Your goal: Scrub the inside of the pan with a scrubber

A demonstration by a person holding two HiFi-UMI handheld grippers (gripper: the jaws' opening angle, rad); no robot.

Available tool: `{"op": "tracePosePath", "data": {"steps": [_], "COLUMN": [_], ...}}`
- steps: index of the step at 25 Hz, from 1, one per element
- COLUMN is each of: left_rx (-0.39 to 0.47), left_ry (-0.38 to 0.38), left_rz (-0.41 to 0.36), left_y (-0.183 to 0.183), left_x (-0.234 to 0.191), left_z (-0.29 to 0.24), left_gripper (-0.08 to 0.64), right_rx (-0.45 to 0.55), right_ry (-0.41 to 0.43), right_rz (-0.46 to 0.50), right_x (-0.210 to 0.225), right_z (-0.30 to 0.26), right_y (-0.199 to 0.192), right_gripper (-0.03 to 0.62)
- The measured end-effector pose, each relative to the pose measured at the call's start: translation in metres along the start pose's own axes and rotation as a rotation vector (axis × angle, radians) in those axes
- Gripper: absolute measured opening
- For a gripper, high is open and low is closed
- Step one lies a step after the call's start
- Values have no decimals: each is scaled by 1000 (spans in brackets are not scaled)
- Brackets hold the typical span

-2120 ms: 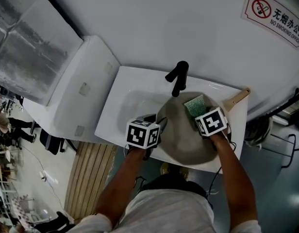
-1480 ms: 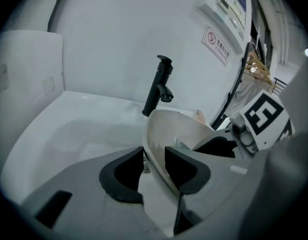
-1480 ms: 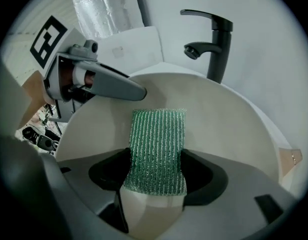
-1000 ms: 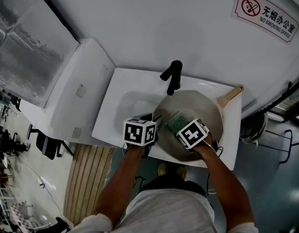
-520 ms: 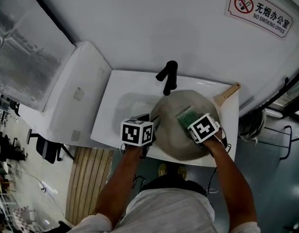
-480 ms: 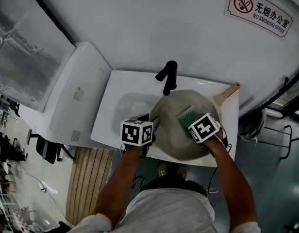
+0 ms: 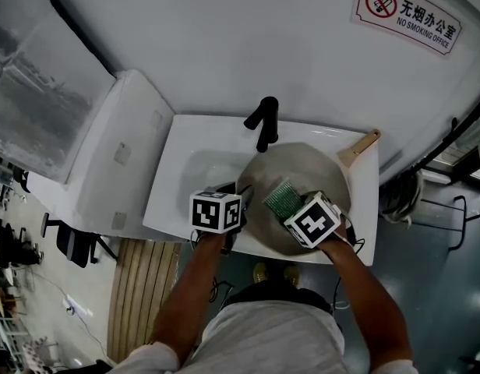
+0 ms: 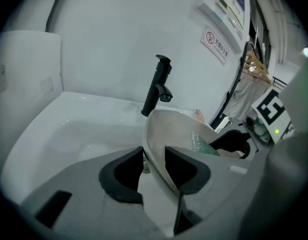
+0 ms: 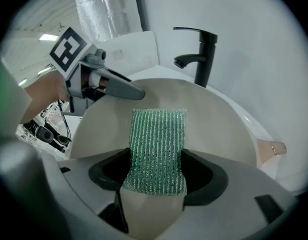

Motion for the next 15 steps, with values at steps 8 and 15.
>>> {"op": "tracePosePath", "data": {"steps": [8,15], "left_rx": [5,11], "left_ry": [-1,-5], "left_rz": [2,-1], "left_y": [-1,0], "left_x": [0,0], "left_z": [1,0], "left_gripper": [144,146], "right_rx": [-43,-119], "right_ry": [50,0], "right_rz": [77,74], "right_x": [-31,-12], "right_z": [-15,-18], "right_y": [4,-9], "right_gripper": [304,304]}}
Point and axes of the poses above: the fingertips, and each gripper's own axes: z backward along the fingers, x to its right, y out of its top, the point moved 6 cm from there along z, backward along the fingers, and after that the axes turned 10 degrees about -x, right-handed, at the moved point
